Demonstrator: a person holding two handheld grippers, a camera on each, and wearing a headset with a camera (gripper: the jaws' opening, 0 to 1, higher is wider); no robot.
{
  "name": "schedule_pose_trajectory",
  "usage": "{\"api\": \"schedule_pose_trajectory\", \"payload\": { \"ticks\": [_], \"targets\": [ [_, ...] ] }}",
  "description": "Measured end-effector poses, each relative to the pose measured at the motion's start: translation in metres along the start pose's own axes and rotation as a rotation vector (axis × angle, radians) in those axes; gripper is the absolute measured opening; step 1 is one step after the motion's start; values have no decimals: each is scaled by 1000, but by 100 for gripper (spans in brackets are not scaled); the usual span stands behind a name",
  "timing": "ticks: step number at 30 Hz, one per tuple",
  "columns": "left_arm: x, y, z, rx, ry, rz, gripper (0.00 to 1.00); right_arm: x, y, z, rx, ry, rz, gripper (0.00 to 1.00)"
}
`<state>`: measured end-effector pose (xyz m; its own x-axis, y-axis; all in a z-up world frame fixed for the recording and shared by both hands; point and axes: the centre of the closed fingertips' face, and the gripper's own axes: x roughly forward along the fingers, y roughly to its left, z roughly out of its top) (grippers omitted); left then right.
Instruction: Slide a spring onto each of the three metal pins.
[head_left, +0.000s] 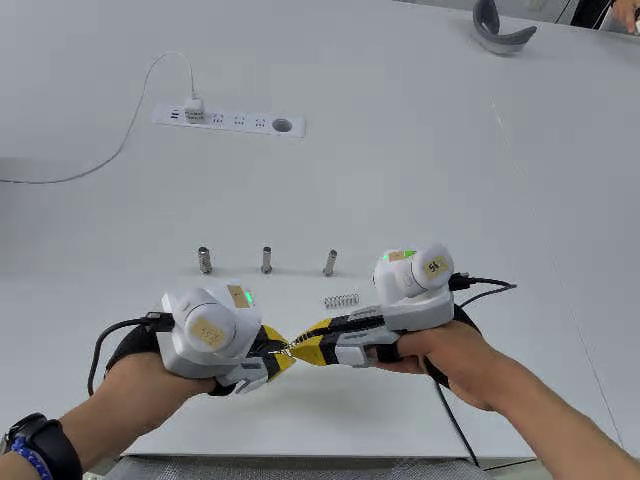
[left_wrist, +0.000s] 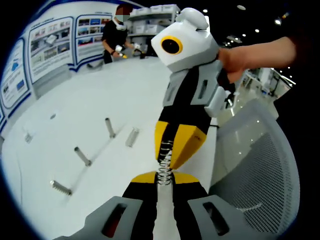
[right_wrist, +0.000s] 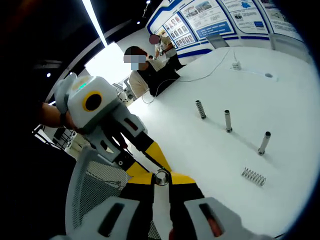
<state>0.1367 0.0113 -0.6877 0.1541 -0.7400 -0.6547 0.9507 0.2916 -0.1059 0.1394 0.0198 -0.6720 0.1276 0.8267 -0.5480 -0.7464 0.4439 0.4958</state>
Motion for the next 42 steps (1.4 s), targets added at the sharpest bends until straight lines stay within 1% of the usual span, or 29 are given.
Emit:
{"api": "schedule_pose_trajectory", "payload": {
  "ticks": [5,9,11,16,17,23,27,31,34,38,42],
  "targets": [
    [-1,-1,0,23,5,-7,10,1,1,-1,-37,41,16,12],
    [-2,-3,0,58,12,-15,10,2,3,-5,-78,89,35,12],
    [-2,-4,1,70,8,-20,10,2,4,-6,-94,105,40,13],
    [-3,-8,4,79,-13,-50,10,2,8,-7,-173,160,52,13],
    [-3,-8,3,80,-11,-52,10,2,8,-7,-178,166,51,13],
    [-3,-9,6,93,-32,-83,10,1,10,-5,-241,213,57,13],
    [-5,-9,11,95,-53,-105,10,-2,13,-2,-323,264,61,13],
    [-4,-11,12,103,-55,-123,10,-2,14,-3,-379,301,65,12],
    [-4,-12,10,111,-49,-132,10,0,16,-5,-415,317,64,12],
    [-4,-15,8,105,-52,-139,10,0,17,-8,-432,327,64,12],
    [-4,-14,7,62,-69,-126,10,0,15,-8,-411,317,54,12]
  ]
}}
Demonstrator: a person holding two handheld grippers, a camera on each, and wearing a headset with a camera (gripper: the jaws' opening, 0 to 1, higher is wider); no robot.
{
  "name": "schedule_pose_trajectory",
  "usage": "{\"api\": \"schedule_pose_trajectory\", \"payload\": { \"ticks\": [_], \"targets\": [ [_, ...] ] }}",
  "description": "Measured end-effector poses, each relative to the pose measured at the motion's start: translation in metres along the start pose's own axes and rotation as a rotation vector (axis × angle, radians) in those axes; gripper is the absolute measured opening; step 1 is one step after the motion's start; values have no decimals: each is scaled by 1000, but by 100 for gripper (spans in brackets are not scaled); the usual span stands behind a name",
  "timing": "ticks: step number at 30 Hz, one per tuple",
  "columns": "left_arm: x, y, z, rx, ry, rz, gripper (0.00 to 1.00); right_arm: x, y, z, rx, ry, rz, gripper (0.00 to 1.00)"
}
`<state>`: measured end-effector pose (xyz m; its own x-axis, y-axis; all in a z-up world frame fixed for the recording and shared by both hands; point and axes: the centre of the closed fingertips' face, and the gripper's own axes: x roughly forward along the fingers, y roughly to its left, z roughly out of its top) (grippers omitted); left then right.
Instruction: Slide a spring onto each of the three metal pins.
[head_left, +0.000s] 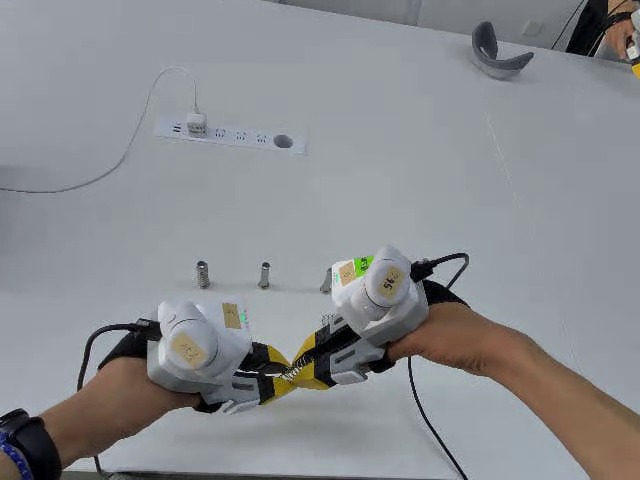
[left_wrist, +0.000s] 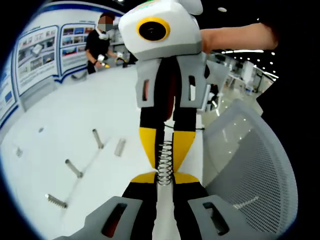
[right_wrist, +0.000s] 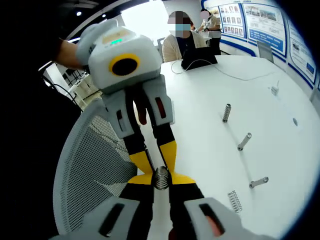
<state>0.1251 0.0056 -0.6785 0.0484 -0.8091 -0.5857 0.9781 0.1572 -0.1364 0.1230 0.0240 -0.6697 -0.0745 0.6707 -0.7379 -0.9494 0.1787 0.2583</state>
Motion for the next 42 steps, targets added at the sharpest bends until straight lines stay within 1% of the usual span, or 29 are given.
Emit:
{"api": "schedule_pose_trajectory", "payload": {
  "ticks": [2,4,9,11,17,21,24,29,36,40,42],
  "targets": [
    [0,1,0,-18,-10,9,11,0,-1,0,8,-3,-6,12],
    [-1,3,1,-25,-16,24,11,-1,-3,1,12,-3,-16,12],
    [-3,6,0,-38,-22,40,12,-3,-5,1,16,2,-33,12],
    [-5,8,-1,-39,-21,50,11,-4,-8,0,18,6,-44,12],
    [-15,17,-11,-78,-25,86,15,-10,-14,-1,47,-9,-64,12],
    [-21,24,-14,-105,-37,110,16,-12,-17,-5,54,1,-79,12],
    [-25,29,-17,-119,-36,135,18,-12,-21,-8,64,12,-97,12],
    [-32,38,-23,-139,-43,169,22,-12,-25,-9,73,18,-115,12],
    [-40,47,-30,-159,-43,208,25,-10,-31,-13,79,38,-137,12],
    [-45,52,-33,-168,-42,231,28,-11,-35,-13,87,39,-148,12],
    [-48,55,-36,-174,-41,243,30,-11,-38,-13,89,37,-164,12]
  ]
}}
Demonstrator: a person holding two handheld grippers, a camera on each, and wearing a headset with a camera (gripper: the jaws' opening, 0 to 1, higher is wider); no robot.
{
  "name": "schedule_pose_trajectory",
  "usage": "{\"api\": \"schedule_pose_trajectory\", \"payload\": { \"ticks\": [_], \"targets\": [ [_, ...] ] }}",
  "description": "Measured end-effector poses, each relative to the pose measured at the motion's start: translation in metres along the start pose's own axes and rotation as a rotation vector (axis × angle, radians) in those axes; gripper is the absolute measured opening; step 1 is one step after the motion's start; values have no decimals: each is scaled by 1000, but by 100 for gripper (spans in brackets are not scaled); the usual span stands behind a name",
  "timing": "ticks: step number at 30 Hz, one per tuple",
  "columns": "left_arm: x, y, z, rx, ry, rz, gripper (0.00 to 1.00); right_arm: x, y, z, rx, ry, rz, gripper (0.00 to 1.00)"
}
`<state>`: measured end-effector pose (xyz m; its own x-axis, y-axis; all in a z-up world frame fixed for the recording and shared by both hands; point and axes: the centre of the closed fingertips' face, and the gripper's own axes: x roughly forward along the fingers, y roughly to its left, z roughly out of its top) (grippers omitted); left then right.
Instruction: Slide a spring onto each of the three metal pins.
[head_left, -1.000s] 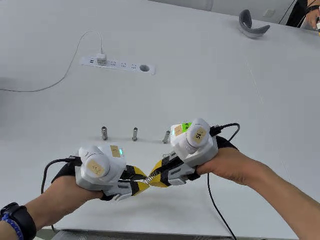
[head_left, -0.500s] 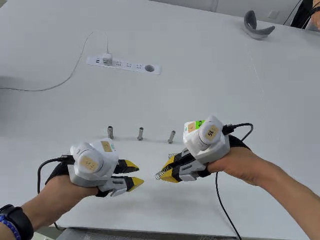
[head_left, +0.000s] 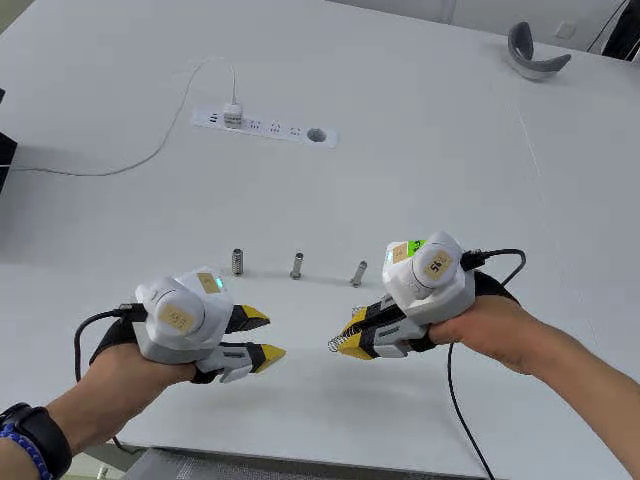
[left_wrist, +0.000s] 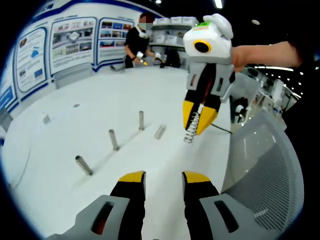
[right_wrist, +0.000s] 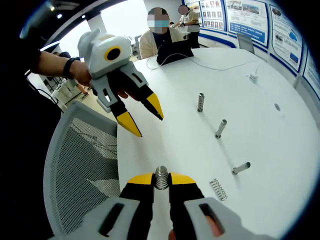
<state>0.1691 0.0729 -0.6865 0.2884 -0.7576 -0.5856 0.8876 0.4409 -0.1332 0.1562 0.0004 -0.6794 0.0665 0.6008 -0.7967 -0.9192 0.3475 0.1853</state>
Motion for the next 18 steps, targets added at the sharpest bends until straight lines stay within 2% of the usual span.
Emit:
{"api": "schedule_pose_trajectory", "payload": {
  "ticks": [5,10,18],
  "targets": [
    [-5,11,-2,-31,-14,41,32,0,-10,-3,16,14,-29,12],
    [-9,18,-6,-42,-16,73,38,-1,-19,-3,43,26,-44,12],
    [-18,27,-11,-76,-22,111,42,-1,-37,2,65,27,-77,12]
  ]
}}
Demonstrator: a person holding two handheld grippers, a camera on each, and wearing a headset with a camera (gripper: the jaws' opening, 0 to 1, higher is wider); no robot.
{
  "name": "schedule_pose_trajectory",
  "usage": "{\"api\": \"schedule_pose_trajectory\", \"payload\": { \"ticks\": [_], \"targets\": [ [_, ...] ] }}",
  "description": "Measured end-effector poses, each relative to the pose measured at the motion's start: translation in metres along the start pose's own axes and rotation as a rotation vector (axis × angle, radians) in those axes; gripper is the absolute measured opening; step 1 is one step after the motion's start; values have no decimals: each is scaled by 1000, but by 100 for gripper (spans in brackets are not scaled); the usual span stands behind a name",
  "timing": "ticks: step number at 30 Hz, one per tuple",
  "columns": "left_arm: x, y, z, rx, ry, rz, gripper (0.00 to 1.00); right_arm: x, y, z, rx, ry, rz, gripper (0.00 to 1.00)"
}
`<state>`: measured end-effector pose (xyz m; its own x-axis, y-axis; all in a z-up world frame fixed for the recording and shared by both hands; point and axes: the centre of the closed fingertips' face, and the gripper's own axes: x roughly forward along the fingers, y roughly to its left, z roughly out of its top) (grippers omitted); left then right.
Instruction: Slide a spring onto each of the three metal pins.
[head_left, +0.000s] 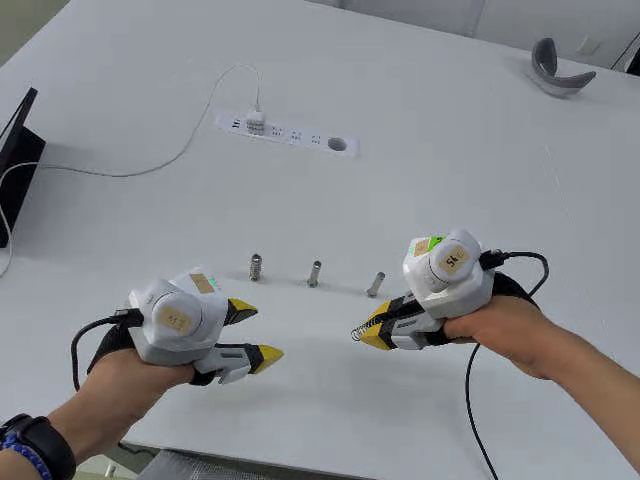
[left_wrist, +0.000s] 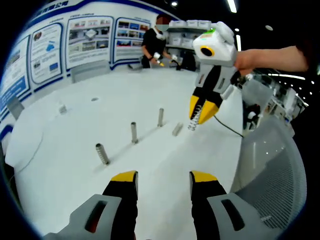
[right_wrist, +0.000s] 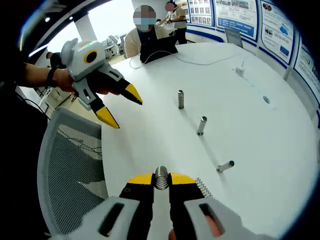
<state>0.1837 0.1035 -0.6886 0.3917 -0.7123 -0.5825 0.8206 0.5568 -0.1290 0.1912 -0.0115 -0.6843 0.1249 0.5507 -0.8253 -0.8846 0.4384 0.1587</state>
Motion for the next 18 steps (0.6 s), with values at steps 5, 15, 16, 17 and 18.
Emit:
{"api": "schedule_pose_trajectory", "payload": {
  "ticks": [5,15,16,17,18],
  "targets": [
    [-5,8,-2,-20,-7,28,45,4,-5,6,2,-1,-15,12],
    [-14,23,-7,-53,-19,74,50,15,-16,19,-14,22,-30,12],
    [-15,25,-7,-56,-19,77,51,16,-18,20,-14,25,-33,12],
    [-15,26,-8,-60,-20,80,51,17,-20,22,-14,28,-37,12],
    [-16,26,-8,-63,-20,83,52,18,-21,22,-13,29,-41,12]
  ]
}}
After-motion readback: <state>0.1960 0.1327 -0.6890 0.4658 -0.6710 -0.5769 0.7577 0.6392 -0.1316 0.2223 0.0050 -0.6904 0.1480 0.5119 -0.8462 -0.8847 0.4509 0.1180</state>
